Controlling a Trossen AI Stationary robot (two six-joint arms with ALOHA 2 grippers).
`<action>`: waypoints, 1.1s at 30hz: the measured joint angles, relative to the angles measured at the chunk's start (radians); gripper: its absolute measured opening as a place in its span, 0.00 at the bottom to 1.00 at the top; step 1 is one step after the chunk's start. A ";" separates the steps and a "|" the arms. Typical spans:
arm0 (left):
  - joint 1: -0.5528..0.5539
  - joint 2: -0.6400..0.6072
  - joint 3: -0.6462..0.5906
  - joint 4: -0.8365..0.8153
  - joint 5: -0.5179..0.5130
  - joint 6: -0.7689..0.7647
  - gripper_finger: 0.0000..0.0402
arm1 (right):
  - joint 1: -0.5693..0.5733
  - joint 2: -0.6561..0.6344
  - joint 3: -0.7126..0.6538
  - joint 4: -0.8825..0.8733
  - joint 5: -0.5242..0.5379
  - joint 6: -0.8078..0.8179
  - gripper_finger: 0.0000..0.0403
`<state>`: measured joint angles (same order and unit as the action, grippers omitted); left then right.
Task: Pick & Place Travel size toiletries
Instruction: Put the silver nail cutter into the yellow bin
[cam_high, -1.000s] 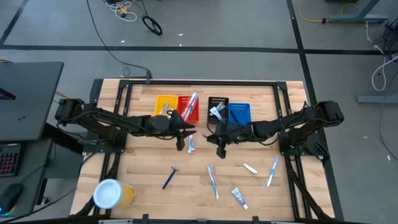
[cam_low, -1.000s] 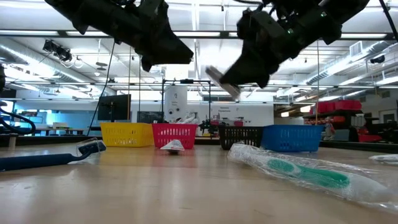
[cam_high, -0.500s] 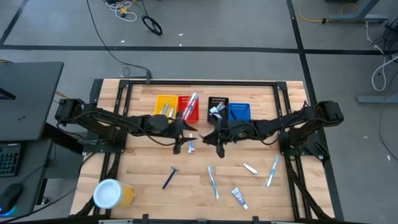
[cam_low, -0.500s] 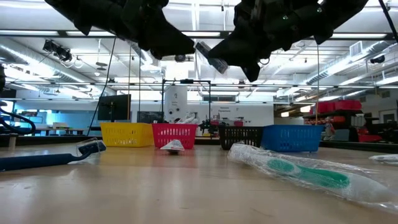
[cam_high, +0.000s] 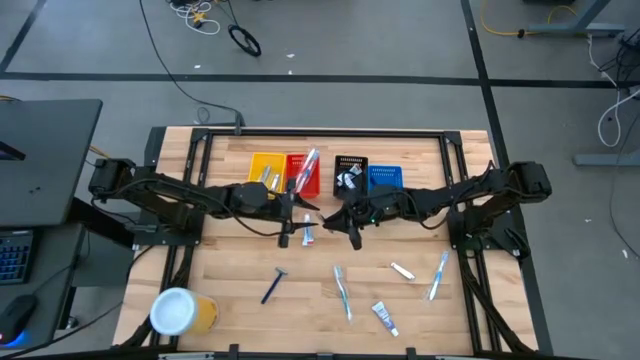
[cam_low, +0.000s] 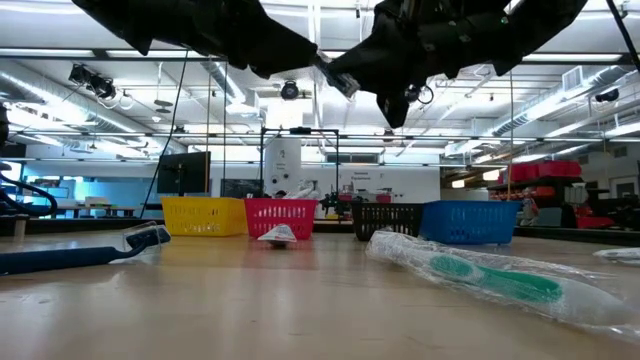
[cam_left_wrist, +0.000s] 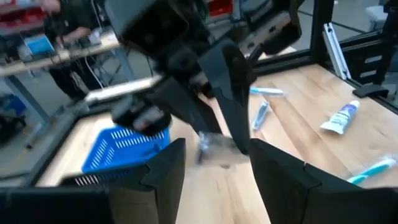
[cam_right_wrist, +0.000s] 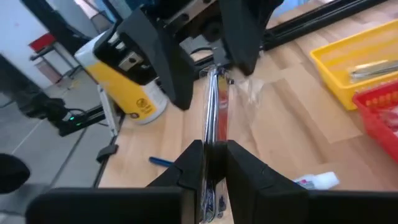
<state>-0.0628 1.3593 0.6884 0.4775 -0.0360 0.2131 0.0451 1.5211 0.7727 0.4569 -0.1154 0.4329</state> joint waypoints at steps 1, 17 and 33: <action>0.000 0.000 0.000 0.004 0.000 0.010 0.46 | 0.000 0.000 0.000 0.001 -0.018 0.000 0.13; 0.024 0.000 0.000 0.058 0.216 0.058 0.46 | -0.001 0.031 0.000 0.101 -0.074 -0.004 0.13; 0.030 0.000 0.001 -0.027 0.266 0.046 0.46 | -0.048 0.084 0.037 0.121 -0.229 -0.007 0.13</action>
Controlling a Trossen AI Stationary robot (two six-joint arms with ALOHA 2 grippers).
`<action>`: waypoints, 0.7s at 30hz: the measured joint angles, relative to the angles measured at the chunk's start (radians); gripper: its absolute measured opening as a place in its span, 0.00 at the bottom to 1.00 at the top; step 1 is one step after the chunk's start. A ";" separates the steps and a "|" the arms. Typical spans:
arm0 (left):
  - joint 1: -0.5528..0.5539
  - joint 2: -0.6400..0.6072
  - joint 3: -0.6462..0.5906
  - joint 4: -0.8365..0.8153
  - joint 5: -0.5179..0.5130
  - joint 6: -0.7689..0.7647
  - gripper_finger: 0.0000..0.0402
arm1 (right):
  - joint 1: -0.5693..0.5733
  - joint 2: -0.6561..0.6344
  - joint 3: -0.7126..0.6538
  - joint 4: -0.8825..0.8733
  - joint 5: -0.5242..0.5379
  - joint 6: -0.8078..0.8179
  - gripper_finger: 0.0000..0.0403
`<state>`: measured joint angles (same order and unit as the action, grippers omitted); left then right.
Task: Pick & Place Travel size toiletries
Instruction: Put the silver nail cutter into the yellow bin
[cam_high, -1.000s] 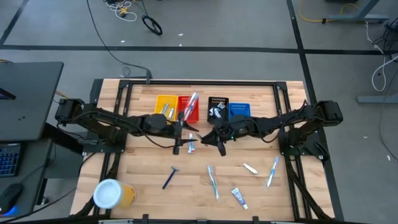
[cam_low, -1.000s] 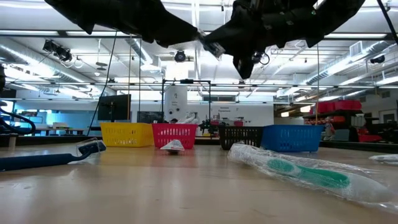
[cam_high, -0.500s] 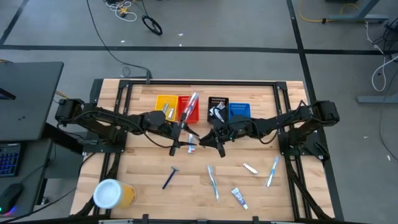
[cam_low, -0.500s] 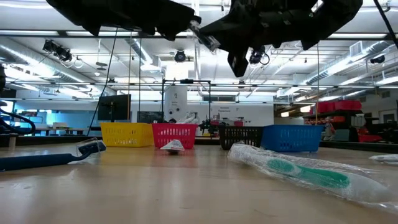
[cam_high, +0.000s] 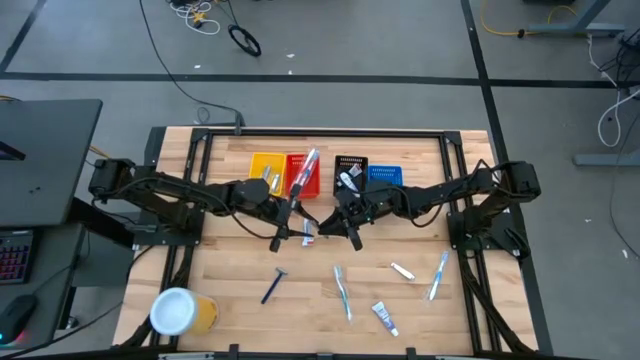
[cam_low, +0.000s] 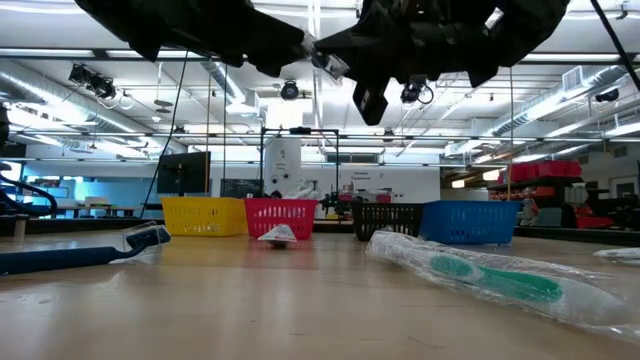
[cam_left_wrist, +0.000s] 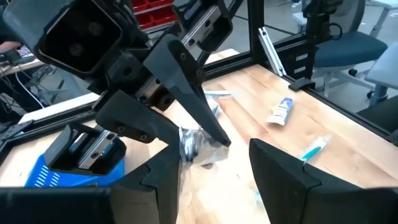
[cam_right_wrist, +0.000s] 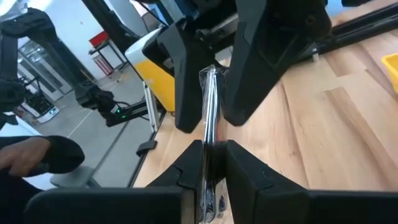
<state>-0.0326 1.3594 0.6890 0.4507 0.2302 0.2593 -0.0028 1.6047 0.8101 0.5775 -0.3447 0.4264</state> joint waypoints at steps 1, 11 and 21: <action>0.000 0.000 0.000 0.000 0.000 0.000 0.46 | -0.001 0.000 0.000 -0.002 0.000 -0.003 0.13; 0.001 0.000 0.000 0.012 -0.009 0.010 0.28 | -0.003 0.000 0.000 -0.008 -0.012 -0.042 0.13; 0.001 0.000 0.000 0.007 -0.019 0.007 0.10 | -0.003 0.000 0.000 -0.016 -0.017 -0.060 0.16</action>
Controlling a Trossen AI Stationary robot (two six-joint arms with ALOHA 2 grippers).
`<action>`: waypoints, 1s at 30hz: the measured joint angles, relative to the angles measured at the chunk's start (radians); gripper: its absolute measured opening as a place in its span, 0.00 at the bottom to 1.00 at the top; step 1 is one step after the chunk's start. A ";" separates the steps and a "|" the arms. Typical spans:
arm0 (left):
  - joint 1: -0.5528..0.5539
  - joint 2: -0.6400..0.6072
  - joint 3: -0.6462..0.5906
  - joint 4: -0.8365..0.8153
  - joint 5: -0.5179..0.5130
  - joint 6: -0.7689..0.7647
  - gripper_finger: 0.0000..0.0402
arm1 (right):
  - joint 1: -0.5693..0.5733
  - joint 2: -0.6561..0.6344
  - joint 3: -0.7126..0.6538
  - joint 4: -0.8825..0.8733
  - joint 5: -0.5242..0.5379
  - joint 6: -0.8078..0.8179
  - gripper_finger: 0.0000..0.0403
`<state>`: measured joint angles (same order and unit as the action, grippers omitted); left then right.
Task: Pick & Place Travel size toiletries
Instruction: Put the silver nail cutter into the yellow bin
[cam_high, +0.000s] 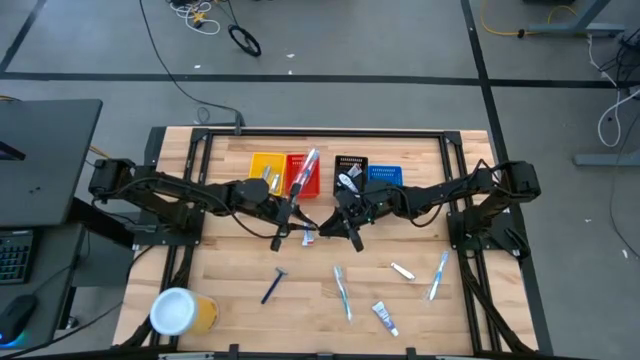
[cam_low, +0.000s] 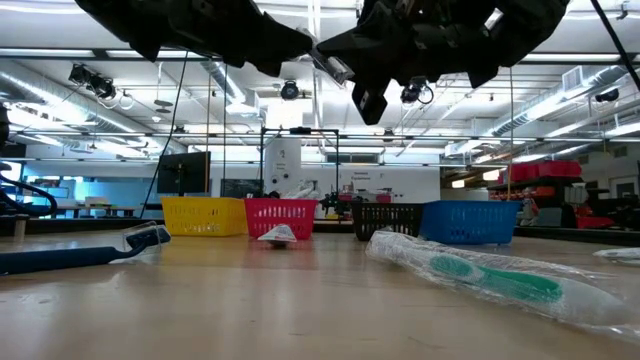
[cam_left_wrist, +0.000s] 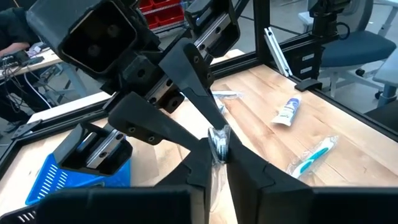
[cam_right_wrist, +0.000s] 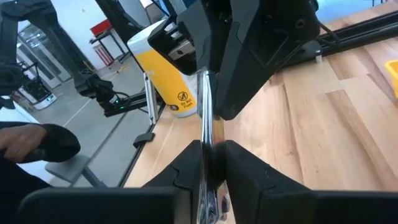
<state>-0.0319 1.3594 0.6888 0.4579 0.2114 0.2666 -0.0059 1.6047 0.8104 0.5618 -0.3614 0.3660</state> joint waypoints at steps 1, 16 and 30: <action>0.000 0.000 0.000 -0.001 -0.002 0.000 0.09 | -0.001 0.000 0.000 0.000 -0.012 -0.003 0.17; 0.000 0.000 0.000 -0.214 -0.198 -0.006 0.09 | -0.048 0.000 0.000 -0.295 0.051 -0.038 0.38; 0.005 0.000 0.000 -0.597 -1.030 -0.148 0.09 | -0.042 0.000 0.000 -0.507 0.186 -0.031 0.38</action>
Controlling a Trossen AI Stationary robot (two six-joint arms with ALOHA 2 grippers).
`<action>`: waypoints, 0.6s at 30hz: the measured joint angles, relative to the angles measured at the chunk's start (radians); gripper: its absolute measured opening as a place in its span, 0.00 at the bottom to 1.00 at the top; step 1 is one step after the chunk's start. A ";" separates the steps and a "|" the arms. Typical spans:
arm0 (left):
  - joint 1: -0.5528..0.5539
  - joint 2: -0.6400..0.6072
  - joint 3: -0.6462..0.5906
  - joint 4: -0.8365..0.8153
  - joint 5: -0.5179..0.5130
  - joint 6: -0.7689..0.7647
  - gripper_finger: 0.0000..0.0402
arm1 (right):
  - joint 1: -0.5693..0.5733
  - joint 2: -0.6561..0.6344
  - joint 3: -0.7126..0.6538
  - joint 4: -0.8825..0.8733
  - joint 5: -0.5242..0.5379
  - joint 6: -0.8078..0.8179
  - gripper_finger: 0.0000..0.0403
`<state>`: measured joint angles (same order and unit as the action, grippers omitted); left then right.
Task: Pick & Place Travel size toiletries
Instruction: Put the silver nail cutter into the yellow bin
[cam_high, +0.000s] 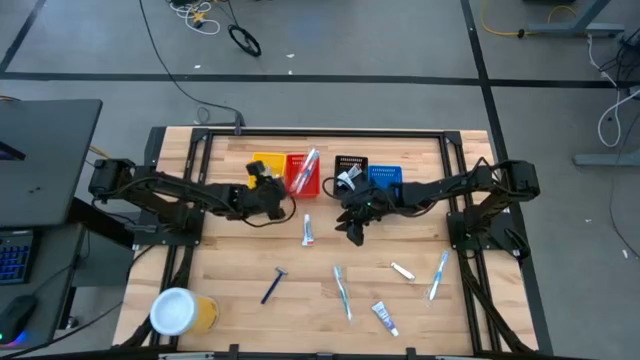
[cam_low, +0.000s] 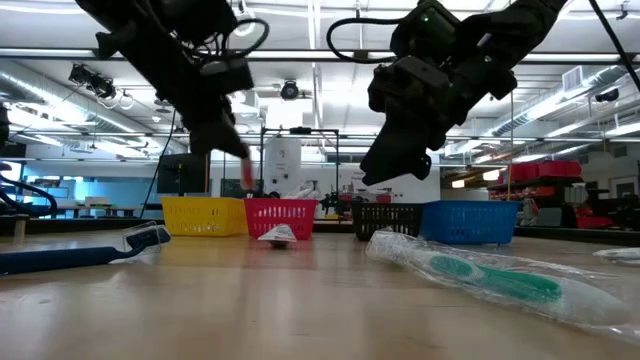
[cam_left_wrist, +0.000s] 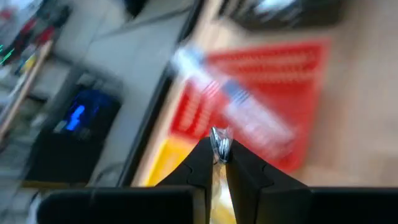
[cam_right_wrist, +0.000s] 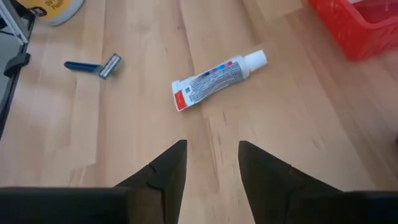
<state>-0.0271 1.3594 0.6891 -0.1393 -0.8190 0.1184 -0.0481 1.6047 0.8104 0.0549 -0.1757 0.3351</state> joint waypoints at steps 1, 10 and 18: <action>0.007 0.000 0.000 -0.034 -0.018 -0.041 0.10 | 0.002 0.000 0.000 0.002 0.000 -0.001 0.38; 0.140 0.000 -0.044 -0.133 0.056 -0.260 0.10 | 0.002 0.000 0.000 0.024 0.046 -0.011 0.38; 0.242 0.000 -0.098 -0.071 0.086 -0.263 0.18 | 0.002 0.000 0.000 0.019 0.021 -0.012 0.38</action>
<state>0.2152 1.3594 0.5907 -0.2099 -0.7326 -0.1441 -0.0463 1.6047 0.8104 0.0736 -0.1546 0.3235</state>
